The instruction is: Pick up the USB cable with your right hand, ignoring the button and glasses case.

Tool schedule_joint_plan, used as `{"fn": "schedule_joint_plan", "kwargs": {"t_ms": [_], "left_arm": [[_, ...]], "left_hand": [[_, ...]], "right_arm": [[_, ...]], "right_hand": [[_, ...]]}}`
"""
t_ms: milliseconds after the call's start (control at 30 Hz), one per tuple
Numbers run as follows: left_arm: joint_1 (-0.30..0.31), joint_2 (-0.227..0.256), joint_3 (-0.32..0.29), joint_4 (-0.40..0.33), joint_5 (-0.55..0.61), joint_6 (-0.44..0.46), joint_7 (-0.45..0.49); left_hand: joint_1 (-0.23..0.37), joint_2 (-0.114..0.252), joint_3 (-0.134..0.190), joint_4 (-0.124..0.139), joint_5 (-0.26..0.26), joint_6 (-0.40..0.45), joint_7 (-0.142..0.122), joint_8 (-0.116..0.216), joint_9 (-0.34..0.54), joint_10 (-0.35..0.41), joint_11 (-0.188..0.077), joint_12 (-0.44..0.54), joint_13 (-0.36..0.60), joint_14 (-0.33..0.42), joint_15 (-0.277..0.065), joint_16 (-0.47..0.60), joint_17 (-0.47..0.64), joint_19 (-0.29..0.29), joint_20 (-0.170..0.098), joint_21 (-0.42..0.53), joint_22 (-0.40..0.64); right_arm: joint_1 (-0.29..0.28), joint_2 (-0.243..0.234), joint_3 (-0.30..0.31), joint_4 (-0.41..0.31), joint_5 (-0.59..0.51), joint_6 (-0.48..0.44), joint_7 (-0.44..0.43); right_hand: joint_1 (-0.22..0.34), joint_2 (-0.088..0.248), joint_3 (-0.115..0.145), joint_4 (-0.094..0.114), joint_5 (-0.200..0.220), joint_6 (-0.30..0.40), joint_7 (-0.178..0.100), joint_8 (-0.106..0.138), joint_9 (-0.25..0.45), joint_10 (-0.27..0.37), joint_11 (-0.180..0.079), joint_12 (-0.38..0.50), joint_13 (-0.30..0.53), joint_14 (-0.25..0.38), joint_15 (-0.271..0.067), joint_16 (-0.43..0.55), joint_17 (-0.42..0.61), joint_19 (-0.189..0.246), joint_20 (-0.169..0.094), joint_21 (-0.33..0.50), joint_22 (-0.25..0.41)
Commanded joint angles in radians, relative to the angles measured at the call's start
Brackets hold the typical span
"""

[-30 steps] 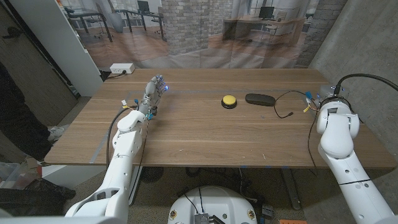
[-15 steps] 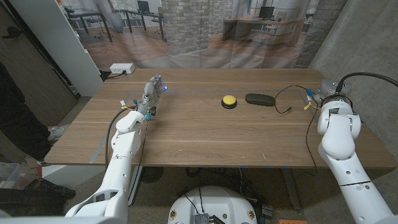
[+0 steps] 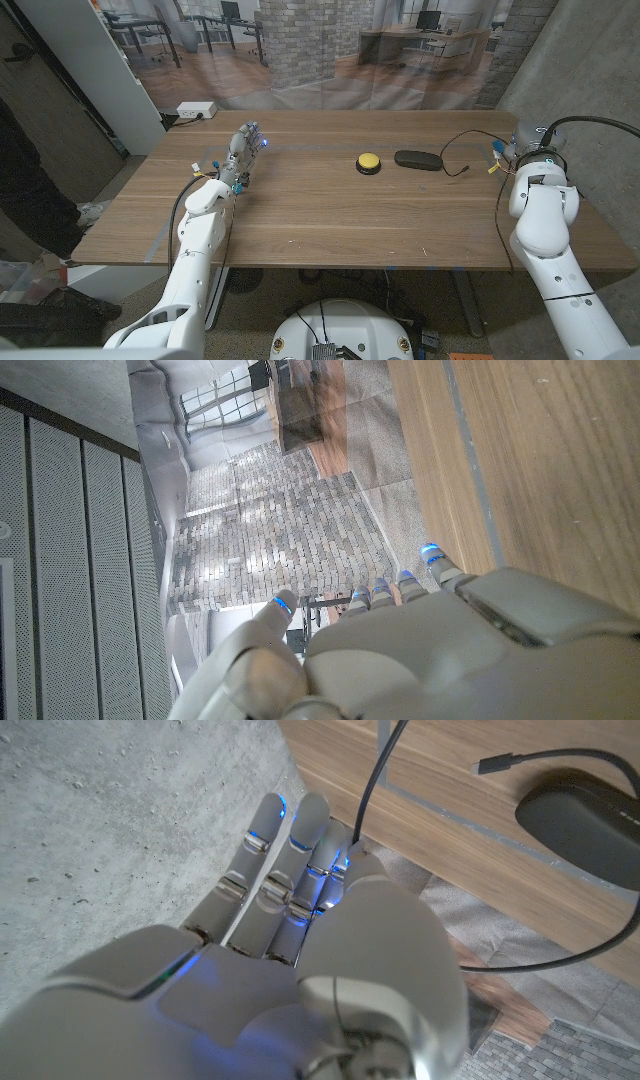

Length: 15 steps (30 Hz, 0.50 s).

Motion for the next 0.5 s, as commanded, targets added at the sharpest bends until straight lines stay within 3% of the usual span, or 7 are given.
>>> {"fn": "schedule_joint_plan", "kwargs": {"t_ms": [33,500], "left_arm": [[-0.016,0.002,-0.001,0.028,-0.004,-0.015,-0.008],[-0.025,0.004,-0.001,0.040,-0.003,-0.020,-0.010]], "left_hand": [[0.003,0.122,-0.002,0.002,0.007,-0.090,0.005,0.001,0.005,-0.075,0.004,0.003,0.002,-0.119,0.003,0.004,0.003,-0.042,-0.001,-0.003,0.005],[0.003,0.121,-0.003,0.002,0.007,-0.090,0.005,0.001,0.005,-0.075,0.002,0.003,0.002,-0.119,0.003,0.004,0.003,-0.042,-0.001,-0.004,0.005]], "right_arm": [[-0.009,0.018,-0.004,0.007,0.003,-0.016,-0.134],[-0.013,0.042,-0.015,0.037,0.012,-0.037,-0.326]], "right_hand": [[0.013,0.002,-0.004,0.000,0.008,0.013,-0.010,0.008,0.029,0.001,0.004,-0.002,0.003,-0.008,-0.017,0.006,0.005,-0.008,-0.109,0.011,0.000],[0.016,0.001,-0.012,0.002,0.014,0.016,-0.011,0.010,0.031,0.006,0.006,-0.003,0.006,-0.009,-0.017,0.010,0.010,-0.014,-0.112,0.029,-0.004]]}}
